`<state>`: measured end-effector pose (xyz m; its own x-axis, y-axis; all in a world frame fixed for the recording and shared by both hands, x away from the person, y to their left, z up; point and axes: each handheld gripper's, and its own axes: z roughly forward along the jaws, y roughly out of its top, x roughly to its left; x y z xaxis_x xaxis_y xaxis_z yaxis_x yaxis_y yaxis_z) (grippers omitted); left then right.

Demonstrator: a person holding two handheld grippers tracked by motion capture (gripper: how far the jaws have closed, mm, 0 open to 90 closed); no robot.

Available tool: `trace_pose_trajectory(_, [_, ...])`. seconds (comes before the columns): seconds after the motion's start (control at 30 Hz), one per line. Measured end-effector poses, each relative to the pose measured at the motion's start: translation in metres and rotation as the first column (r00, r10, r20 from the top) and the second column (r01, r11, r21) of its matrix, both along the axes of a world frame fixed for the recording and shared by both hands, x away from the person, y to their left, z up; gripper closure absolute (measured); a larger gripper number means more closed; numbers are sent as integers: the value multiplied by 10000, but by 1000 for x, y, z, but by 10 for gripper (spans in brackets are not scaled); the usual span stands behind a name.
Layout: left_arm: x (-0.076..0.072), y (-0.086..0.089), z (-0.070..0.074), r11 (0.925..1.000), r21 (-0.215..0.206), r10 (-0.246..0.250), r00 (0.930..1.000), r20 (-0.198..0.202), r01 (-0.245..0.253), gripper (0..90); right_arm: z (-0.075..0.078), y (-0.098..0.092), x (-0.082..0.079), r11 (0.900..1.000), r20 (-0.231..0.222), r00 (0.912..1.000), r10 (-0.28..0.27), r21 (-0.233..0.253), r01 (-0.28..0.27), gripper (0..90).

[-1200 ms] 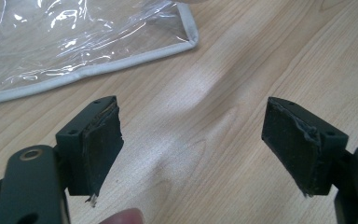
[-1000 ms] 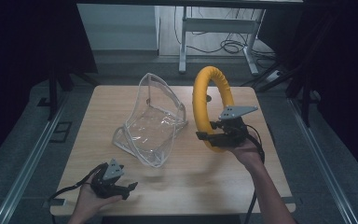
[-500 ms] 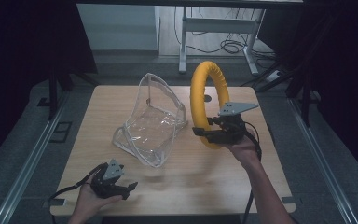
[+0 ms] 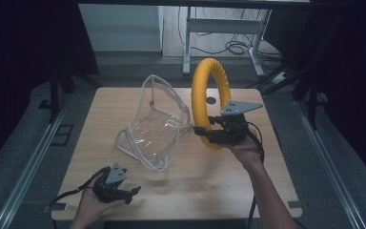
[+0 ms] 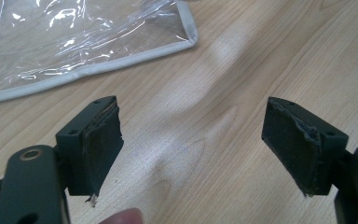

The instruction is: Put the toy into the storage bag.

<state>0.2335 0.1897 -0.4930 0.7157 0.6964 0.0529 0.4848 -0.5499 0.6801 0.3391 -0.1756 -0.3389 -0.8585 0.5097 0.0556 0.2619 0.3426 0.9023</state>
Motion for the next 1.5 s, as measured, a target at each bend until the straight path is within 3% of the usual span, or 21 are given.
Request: trace_pose_trajectory(1.5, [0,1,1,10000,57,-39,10000,1,39,199,47,33,-7,9934,1009,9935,524,965,-622,491])
